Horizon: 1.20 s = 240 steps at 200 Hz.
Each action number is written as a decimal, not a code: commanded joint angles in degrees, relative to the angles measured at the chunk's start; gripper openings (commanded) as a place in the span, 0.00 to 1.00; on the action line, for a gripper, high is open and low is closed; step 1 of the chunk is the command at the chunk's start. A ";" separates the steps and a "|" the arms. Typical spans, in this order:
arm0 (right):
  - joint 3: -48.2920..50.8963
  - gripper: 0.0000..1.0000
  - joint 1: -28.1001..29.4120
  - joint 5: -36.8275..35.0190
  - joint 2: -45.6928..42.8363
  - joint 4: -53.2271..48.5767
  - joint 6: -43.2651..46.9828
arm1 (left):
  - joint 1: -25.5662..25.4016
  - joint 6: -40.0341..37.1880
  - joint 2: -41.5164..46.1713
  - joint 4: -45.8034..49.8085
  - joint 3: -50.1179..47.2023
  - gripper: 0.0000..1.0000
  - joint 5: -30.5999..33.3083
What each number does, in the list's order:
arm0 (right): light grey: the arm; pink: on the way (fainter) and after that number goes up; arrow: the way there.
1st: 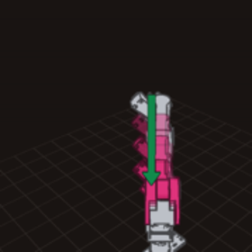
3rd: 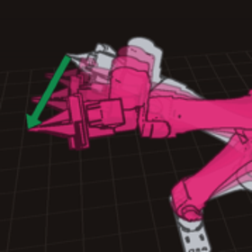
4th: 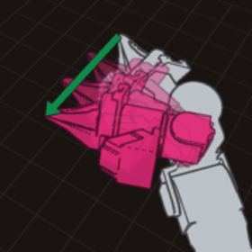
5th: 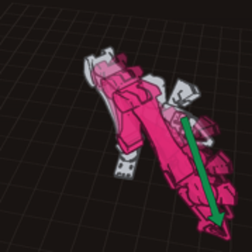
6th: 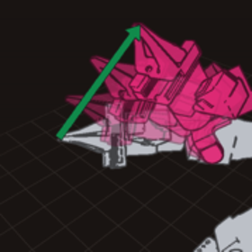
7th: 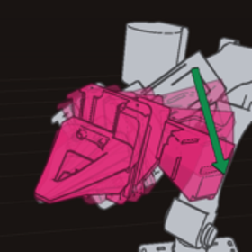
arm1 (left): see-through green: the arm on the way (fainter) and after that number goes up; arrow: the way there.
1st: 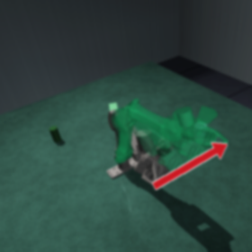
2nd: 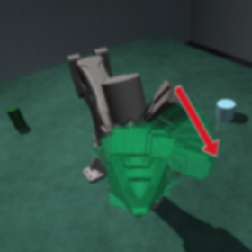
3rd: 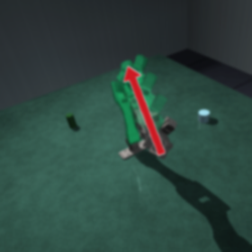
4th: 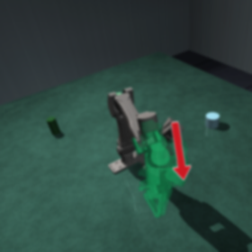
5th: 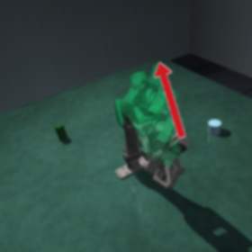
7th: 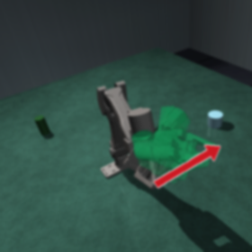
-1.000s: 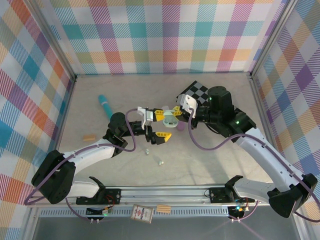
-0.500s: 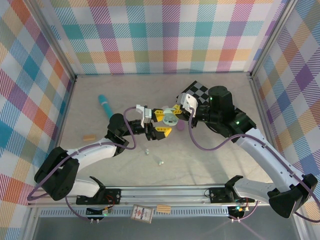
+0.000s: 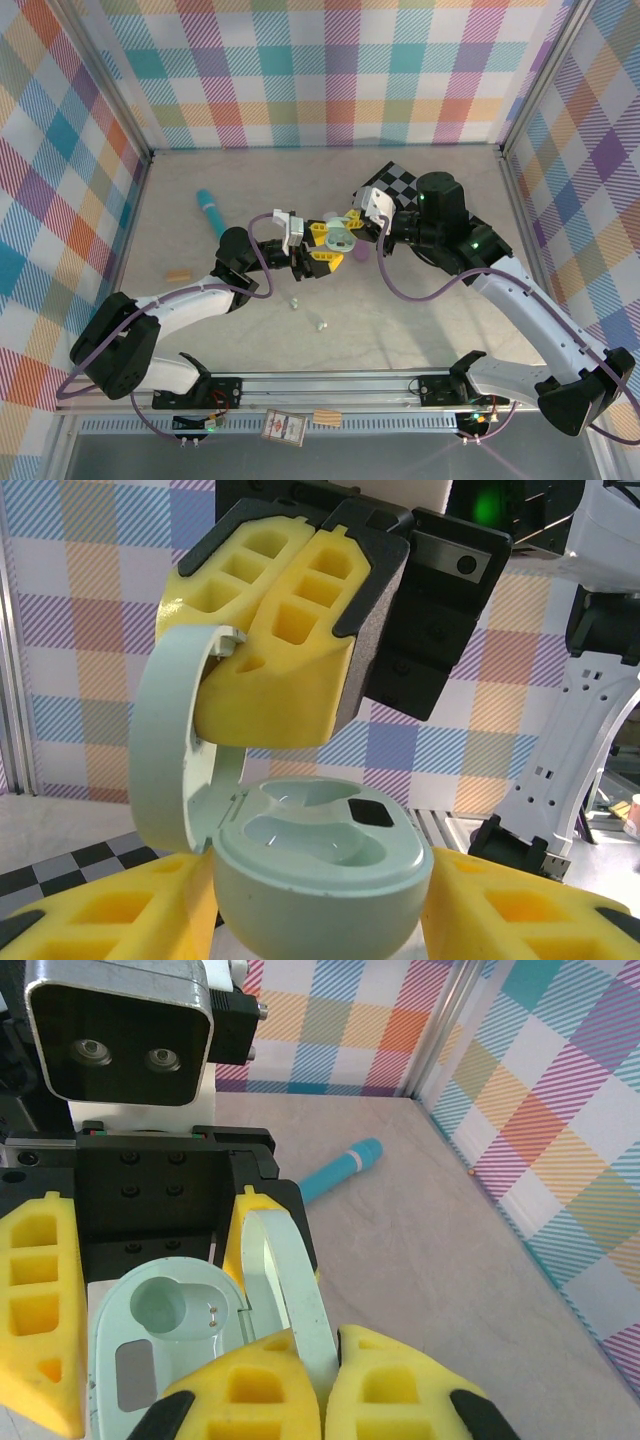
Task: Insert the wireless bluetooth earbuds into the charging case
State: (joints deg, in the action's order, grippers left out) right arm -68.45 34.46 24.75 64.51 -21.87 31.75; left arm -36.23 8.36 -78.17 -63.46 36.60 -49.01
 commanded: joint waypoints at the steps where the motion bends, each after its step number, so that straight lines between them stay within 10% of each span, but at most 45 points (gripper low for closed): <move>1: 0.01 0.00 0.35 2.21 0.43 1.63 -0.53 | -0.20 0.51 0.11 -3.29 1.87 0.53 -1.79; 171: -0.37 0.04 0.86 2.84 0.73 2.11 -0.97 | -0.24 -0.12 0.17 -2.90 1.66 0.35 -1.93; 240: 0.17 0.71 0.87 3.94 -3.00 2.63 -5.49 | 0.71 -0.98 -0.38 -3.86 -0.26 0.35 0.58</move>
State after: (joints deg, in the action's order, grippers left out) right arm -68.45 34.94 26.20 64.75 -21.52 29.45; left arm -36.21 8.14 -78.17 -63.59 36.71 -49.45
